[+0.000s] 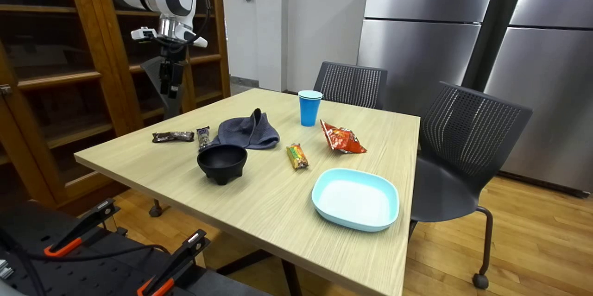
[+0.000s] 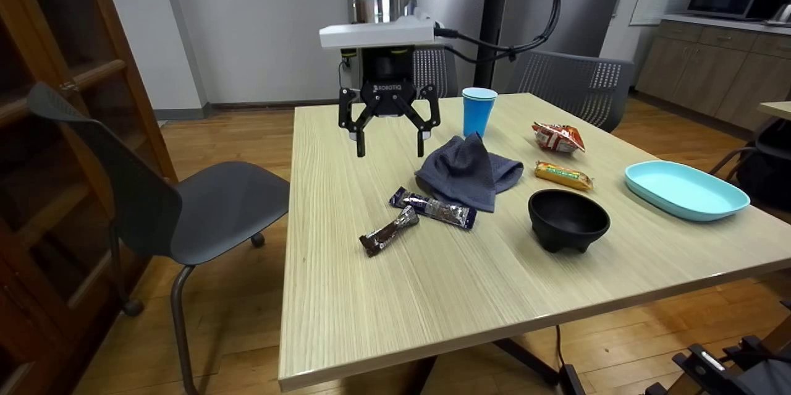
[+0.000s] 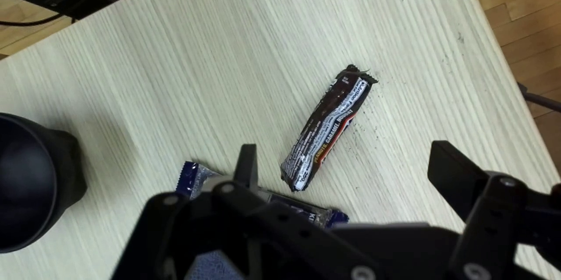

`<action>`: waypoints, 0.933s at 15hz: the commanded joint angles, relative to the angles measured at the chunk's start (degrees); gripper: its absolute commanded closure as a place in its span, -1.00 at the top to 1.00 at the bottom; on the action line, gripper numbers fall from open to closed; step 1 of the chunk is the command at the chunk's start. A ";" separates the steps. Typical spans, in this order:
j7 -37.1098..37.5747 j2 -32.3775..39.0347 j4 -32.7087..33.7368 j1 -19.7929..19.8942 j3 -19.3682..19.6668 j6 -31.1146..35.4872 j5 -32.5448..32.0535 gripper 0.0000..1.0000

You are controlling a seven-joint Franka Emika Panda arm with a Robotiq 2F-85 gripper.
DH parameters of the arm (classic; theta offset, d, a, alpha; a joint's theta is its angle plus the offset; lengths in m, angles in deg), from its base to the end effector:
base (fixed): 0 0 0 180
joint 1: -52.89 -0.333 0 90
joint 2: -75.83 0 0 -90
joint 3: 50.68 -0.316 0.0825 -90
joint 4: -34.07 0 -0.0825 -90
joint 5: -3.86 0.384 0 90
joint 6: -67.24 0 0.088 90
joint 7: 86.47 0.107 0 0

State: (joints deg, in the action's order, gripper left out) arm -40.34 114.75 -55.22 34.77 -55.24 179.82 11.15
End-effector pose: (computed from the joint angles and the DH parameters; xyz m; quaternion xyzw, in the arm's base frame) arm 0.6194 0.2606 0.2296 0.9586 -0.2372 -0.1570 0.0097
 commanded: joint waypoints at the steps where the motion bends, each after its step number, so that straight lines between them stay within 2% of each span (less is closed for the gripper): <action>1: 0.05 0.34 0.36 -0.06 0.06 -0.16 0.02 1.00; 4: 0.15 0.42 0.65 -0.11 0.06 -0.22 0.01 1.00; 5: 2.74 0.12 -1.54 -0.24 0.19 6.96 1.81 1.00; 7: 5.78 0.89 -3.31 -1.58 0.98 14.05 1.01 1.00; 10: 8.77 2.35 -5.04 -2.19 1.22 19.35 0.53 1.00; 14: 11.50 3.85 -6.16 -3.12 1.72 22.35 0.22 1.00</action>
State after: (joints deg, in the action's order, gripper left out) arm -32.15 118.59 -60.29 33.10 -54.67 200.17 11.78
